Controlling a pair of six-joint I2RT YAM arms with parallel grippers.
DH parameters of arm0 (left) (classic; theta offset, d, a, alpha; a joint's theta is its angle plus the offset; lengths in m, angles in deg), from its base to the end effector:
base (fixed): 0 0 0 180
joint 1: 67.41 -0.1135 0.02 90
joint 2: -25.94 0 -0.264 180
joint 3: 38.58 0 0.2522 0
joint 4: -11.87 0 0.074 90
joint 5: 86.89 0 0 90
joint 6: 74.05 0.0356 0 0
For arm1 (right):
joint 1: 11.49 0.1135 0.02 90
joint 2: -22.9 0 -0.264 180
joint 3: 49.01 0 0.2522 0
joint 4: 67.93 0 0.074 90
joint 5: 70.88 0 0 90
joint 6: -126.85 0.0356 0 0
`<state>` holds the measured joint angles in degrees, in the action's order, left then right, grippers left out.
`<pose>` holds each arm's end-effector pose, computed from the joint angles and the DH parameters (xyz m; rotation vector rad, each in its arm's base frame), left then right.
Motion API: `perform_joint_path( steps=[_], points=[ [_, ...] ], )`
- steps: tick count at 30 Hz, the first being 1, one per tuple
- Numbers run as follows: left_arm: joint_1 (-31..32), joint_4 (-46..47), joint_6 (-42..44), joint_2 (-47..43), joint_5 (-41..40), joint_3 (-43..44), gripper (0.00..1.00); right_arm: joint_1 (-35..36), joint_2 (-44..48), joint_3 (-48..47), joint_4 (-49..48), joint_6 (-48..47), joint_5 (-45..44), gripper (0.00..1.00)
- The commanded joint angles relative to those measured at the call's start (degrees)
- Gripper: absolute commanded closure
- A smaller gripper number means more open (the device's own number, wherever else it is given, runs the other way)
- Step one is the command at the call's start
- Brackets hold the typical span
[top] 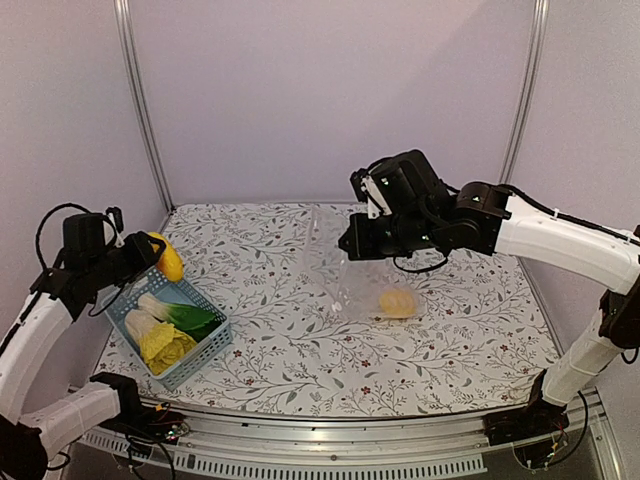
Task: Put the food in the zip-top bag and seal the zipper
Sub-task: Pick up the fake fruit from the bin, then place the fake fruit in the zipper food storage bag.
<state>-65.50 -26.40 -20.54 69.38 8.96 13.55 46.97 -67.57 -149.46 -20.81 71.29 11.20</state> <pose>0.1726 -0.0094 0.2791 -0.5710 2.0471 -0.5093 0.1913 0.3022 0.3552 -0.4035 2.2791 0.7230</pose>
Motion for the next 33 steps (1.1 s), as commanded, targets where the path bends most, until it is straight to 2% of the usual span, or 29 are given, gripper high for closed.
perform_joint_path(
  steps=[1, 5, 9, 14, 18, 25, 33],
  points=[
    [5.73, -1.22, -0.19, 1.45, 7.9, 5.23, 0.47, -0.3, 1.13, -1.94, 0.8, -1.28, 0.35, 1.0],
    [12.76, 1.71, -0.43, 3.72, 11.32, 9.71, 0.49, -0.29, 1.18, -1.94, 0.81, -0.96, 0.37, 1.0],
    [20.46, 10.42, -2.91, 6.63, 14.55, 12.12, 0.49, -0.29, 1.27, -2.15, 0.74, -0.8, 0.81, 1.0],
    [32.74, 18.19, -3.17, 13.42, 14.57, 16.21, 0.48, -0.34, 1.22, -2.33, 0.1, -0.52, 2.03, 1.0],
    [39.88, 25.59, -3.26, 20.12, 13.7, 18.91, 0.48, -0.31, 1.34, -2.25, -0.44, -0.42, 2.82, 1.0],
    [43.62, 32.97, -3.05, 30.19, 11.55, 21.3, 0.48, -0.29, 2.02, -2.25, -0.94, -0.72, 3.51, 1.0],
    [46.21, 29.3, -1.48, 36.55, 9.27, 24.79, 0.48, -0.33, 2.33, -2.34, -1.12, -1.47, 2.97, 1.0]
  ],
)
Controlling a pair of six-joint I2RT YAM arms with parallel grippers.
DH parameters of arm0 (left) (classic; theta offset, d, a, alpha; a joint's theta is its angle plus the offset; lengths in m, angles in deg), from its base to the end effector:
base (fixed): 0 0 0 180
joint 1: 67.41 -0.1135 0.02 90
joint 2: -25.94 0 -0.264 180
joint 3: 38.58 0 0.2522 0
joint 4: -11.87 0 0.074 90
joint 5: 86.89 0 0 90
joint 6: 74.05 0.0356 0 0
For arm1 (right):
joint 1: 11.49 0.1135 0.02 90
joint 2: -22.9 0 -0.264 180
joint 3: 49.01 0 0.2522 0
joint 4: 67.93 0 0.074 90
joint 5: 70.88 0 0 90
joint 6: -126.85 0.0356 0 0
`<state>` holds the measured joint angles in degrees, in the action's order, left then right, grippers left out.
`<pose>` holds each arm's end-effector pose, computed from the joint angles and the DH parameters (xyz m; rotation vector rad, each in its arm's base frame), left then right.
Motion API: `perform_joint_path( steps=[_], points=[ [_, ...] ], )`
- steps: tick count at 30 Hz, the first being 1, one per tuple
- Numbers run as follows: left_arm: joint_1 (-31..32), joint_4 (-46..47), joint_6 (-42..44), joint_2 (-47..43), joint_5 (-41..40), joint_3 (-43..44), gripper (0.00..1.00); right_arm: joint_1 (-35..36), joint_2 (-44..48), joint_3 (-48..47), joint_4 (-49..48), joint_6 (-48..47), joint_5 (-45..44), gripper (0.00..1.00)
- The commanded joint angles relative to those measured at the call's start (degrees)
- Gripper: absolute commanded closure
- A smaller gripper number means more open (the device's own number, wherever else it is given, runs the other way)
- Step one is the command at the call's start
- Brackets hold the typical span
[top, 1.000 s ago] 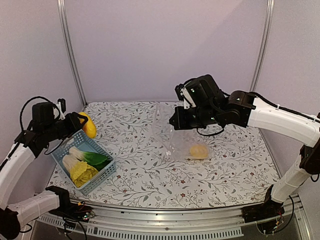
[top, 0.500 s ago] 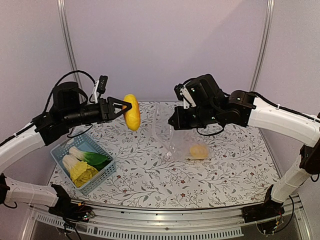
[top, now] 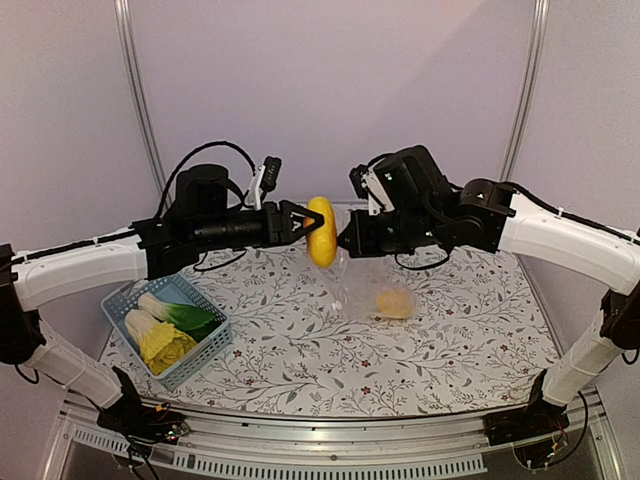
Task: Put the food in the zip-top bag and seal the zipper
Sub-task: Place the fake fruit in the zipper food storage bag.
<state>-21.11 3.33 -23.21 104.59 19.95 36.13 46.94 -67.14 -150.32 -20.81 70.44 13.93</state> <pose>0.2172 -0.2422 0.3317 0.3567 1.9537 -1.2888 0.1892 0.3018 0.3627 -0.4445 2.2673 0.7768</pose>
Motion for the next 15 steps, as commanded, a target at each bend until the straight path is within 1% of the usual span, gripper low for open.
perform_joint_path(
  steps=[1, 7, 9, 15],
  points=[
    [2.04, -1.05, 1.12, 1.67, -2.11, 2.36, 0.48, -0.29, 1.93, -1.49, -1.24, -0.69, 0.07, 1.0],
    [3.55, -5.02, 0.97, 2.03, -5.09, 1.42, 0.48, -0.3, 1.8, -1.74, -1.34, -0.69, -0.76, 1.0],
    [3.77, -7.78, 0.41, 2.04, -5.31, 0.86, 0.48, -0.32, 1.87, -1.91, -1.33, -0.78, -0.99, 1.0],
    [4.53, -9.41, -1.54, 2.32, -5.43, -0.62, 0.48, -0.26, 1.72, -2.19, -1.36, -0.93, -1.31, 1.0]
  ],
)
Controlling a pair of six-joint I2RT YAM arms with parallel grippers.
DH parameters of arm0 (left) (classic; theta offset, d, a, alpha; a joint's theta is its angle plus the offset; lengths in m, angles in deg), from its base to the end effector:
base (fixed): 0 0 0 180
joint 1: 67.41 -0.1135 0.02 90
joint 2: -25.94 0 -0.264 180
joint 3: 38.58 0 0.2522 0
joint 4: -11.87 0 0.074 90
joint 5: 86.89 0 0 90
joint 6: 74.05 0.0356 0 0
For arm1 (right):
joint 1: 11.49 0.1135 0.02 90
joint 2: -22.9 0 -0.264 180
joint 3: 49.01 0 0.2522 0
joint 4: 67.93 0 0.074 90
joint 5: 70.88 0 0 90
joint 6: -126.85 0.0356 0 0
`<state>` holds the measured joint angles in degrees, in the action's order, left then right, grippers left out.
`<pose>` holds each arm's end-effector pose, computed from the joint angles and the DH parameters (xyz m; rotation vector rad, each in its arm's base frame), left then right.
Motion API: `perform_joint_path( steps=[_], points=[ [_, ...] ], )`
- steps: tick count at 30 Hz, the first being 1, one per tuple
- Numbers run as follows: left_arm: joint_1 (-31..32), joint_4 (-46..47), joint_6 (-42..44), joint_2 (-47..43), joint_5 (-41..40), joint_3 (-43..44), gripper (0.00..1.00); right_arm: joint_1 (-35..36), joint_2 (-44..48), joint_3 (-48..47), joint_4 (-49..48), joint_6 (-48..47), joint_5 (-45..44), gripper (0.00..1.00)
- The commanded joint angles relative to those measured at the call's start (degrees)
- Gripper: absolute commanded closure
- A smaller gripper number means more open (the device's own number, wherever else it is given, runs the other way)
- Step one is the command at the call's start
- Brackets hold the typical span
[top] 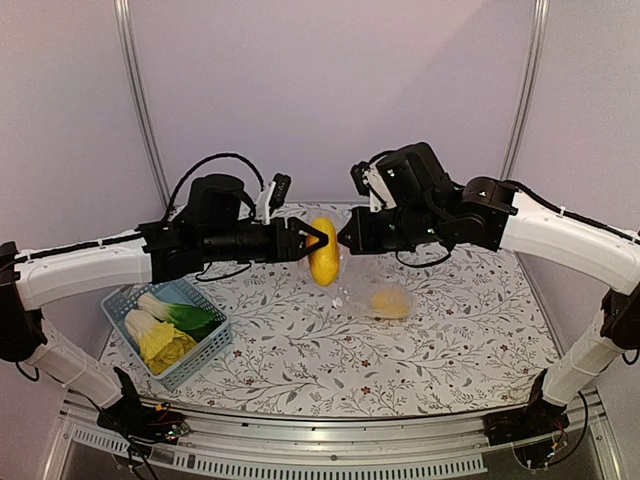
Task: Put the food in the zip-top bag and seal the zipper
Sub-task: Place the fake fruit in the zipper food storage bag.
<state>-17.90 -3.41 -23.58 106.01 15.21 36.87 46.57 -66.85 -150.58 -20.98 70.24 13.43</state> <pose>0.2074 -0.2544 0.3162 0.3402 2.0904 -1.1985 0.1909 0.2996 0.3662 -0.4321 2.2528 0.7728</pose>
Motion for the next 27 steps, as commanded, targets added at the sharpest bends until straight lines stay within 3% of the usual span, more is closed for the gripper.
perform_joint_path(
  steps=[1, 11, 19, 27],
  points=[
    [1.43, -2.7, -1.48, 1.14, -0.65, -1.25, 0.48, 0.05, 1.38, -1.9, -1.2, -0.7, -0.77, 1.0],
    [2.25, -5.57, -0.75, 6.99, -0.39, 4.57, 0.42, 0.09, 0.8, -1.85, -1.57, -0.22, -0.02, 1.0],
    [2.25, -5.82, -0.18, 7.53, -0.55, 5.34, 0.22, 0.12, 0.93, -1.71, -1.78, -0.23, -0.23, 1.0],
    [2.25, -5.63, 1.03, 5.54, -0.62, 4.43, 0.19, 0.1, 1.18, -1.31, -1.69, -0.06, -0.7, 1.0]
  ],
)
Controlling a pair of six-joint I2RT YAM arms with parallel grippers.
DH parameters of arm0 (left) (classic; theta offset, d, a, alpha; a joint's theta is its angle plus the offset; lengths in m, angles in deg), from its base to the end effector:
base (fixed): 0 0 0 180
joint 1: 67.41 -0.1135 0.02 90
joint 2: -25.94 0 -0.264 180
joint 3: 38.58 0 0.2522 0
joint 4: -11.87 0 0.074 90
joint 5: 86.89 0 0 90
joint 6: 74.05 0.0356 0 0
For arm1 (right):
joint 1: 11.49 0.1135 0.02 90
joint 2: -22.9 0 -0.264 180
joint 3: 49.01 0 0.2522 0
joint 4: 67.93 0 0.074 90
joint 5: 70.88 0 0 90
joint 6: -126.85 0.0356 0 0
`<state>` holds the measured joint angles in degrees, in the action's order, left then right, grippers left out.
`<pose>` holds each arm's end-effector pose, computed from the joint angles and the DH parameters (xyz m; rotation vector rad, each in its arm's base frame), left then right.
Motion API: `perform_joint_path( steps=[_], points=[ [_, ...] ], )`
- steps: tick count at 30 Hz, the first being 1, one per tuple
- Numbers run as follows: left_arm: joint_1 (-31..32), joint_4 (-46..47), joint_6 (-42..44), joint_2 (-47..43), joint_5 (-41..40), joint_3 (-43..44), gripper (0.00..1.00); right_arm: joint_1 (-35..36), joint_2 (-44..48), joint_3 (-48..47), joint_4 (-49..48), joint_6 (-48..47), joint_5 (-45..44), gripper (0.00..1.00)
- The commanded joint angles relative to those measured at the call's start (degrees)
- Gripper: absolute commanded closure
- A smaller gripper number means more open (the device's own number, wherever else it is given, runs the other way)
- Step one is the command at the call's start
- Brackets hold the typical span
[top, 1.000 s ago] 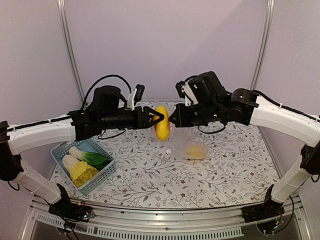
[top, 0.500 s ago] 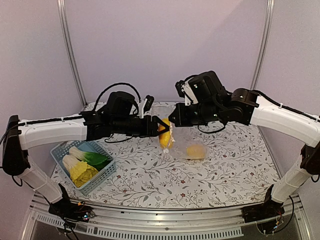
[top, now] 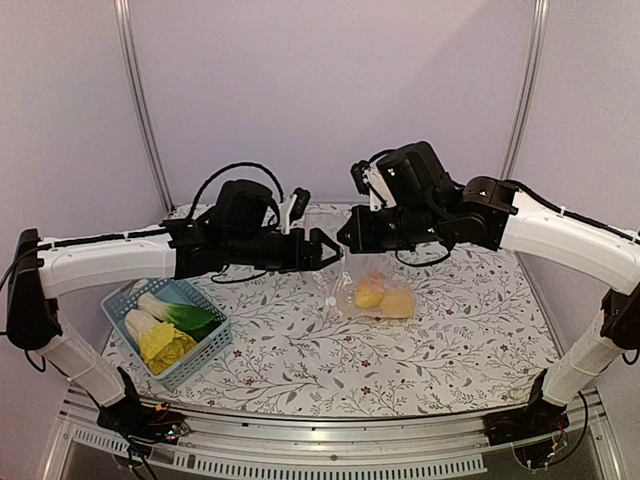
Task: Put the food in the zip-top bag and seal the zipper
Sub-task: Place the fake fruit in the zipper food storage bag.
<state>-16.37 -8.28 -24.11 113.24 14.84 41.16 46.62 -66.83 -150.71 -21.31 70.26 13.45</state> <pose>0.2169 -0.2798 0.2934 0.3562 2.2386 -1.1387 0.1908 0.3000 0.3676 -0.4309 2.2454 0.7798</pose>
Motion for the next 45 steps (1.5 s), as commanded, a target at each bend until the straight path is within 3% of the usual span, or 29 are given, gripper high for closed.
perform_joint_path(
  steps=[1, 7, 12, 17, 22, 24, 27, 33, 37, 40, 45],
  points=[
    [0.72, -0.6, 1.71, -2.03, -0.07, 0.12, 0.19, 0.01, 1.14, -1.1, -1.35, 0.02, -0.79, 1.0],
    [0.6, -1.3, 6.93, -6.45, -0.26, -0.57, 0.19, -0.06, 1.31, -0.67, -1.1, 0.23, -2.43, 1.0],
    [-1.45, -12.65, 11.96, -13.95, -8.21, -0.61, 0.19, -0.04, 1.52, -0.23, -0.75, 0.73, -2.8, 1.0],
    [-6.09, -22.28, 9.16, -22.43, -13.71, -4.8, 0.18, -0.07, 1.39, -0.37, -0.77, 0.96, -2.86, 1.0],
    [-14.36, -34.96, 1.04, -28.38, -17.69, -9.46, 0.16, -0.06, 1.36, -0.07, -0.72, 0.96, -2.85, 1.0],
    [-17.85, -39.65, -1.13, -30.43, -19.8, -11.01, 0.11, -0.13, 1.47, 0.12, -0.71, 0.94, -2.85, 1.0],
    [-23.35, -47.81, -4.55, -34.23, -29.41, -13.24, 0.01, -0.28, 1.62, 0.19, -0.69, 0.78, -2.62, 1.0],
    [-38.29, -50.29, -7.27, -41.23, -26.21, -21.3, 0.0, -0.92, 2.3, 0.07, -0.65, 0.17, -2.25, 1.0],
    [-43.04, -50.28, -10.13, -40.54, -24.09, -23.41, 0.06, -1.09, 2.5, -0.04, -0.76, -0.08, -1.81, 1.0],
    [-45.98, -50.29, -11.39, -38.5, -22.43, -25.23, 0.15, -1.19, 2.75, 0.13, -0.73, -0.32, -1.71, 1.0],
    [-47.24, -48.24, -12.61, -36.92, -22.01, -27.26, 0.23, -1.34, 2.92, 0.41, -0.91, -0.6, -1.48, 1.0]
  ],
)
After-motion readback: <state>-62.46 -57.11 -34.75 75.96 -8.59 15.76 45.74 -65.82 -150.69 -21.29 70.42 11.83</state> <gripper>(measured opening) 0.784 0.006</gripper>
